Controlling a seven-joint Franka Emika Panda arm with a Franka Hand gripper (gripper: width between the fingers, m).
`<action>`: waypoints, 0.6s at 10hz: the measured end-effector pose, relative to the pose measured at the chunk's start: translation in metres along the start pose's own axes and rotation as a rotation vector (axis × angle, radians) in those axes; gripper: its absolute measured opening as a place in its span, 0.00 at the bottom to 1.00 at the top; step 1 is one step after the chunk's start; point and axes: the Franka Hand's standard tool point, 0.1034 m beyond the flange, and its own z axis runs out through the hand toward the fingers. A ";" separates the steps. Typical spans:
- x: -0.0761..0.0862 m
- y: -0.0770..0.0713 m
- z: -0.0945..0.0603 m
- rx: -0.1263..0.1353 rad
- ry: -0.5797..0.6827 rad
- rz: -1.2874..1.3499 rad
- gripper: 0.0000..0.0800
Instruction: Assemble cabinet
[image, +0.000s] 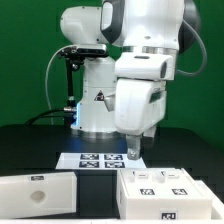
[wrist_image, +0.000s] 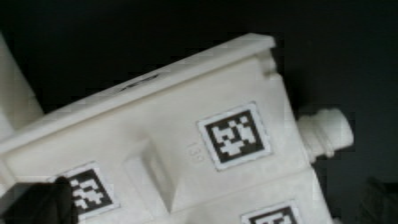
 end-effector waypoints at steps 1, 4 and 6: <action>0.002 -0.003 0.000 -0.003 0.010 0.123 1.00; 0.003 -0.004 0.001 0.005 0.016 0.292 1.00; -0.001 -0.013 -0.002 -0.024 0.090 0.591 1.00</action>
Offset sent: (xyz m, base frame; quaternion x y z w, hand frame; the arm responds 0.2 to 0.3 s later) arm 0.0000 0.0000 0.0000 0.0000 0.0000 0.1296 0.9916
